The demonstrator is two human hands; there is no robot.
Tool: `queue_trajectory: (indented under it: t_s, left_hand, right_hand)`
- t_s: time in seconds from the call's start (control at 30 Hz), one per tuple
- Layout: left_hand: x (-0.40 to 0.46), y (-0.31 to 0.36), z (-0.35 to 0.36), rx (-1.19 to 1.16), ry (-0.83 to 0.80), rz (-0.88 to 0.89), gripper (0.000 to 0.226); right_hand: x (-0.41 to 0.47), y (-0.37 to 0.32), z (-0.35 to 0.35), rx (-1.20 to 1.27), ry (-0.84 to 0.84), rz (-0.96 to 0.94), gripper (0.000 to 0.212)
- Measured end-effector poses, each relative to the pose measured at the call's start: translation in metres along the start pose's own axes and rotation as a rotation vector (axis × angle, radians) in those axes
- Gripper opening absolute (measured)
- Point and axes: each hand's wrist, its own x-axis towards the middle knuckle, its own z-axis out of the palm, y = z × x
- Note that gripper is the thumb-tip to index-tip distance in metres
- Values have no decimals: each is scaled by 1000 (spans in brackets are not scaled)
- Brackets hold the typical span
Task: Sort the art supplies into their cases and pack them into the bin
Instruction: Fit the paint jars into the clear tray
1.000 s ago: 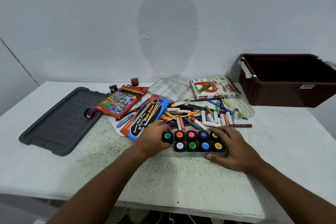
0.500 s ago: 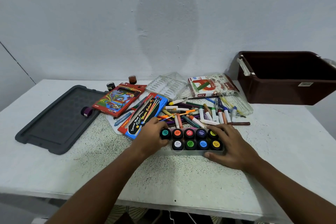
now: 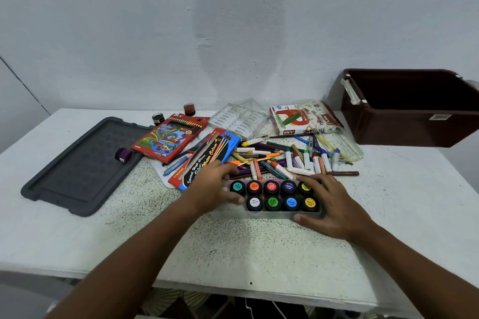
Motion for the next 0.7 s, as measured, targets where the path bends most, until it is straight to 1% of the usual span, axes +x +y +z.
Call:
queue_trajectory:
  t_s: [0.03, 0.1, 0.17, 0.23, 0.3, 0.37, 0.47, 0.63, 0.7]
  left_hand:
    - [1, 0, -7, -46, 25, -26, 56]
    - [2, -7, -21, -83, 134, -57, 38]
    - [4, -26, -32, -19, 271, -80, 17]
    - [4, -49, -40, 63, 376, -130, 9]
    - [1, -72, -48, 129, 449, -207, 10]
    - [-3, -93, -54, 225, 476, -292, 17]
    - [-7, -115, -62, 332, 460, -414, 34]
    - [-10, -137, -74, 416, 468, -559, 43]
    - [-7, -146, -78, 439, 450, -580, 48]
  right_hand:
    - [0, 0, 0, 0, -3, 3, 83]
    - [1, 0, 0, -1, -11, 9, 84]
    - [1, 0, 0, -3, -14, 11, 84]
    - [0, -1, -1, -15, -16, 2, 84]
    - [1, -3, -2, -33, -12, -15, 82]
    - [3, -6, -2, -49, -8, -26, 81]
    - [2, -6, -3, -68, -8, -25, 83]
    - [2, -7, -3, -90, -26, -14, 84]
    - [2, -7, -4, -97, -36, -8, 84]
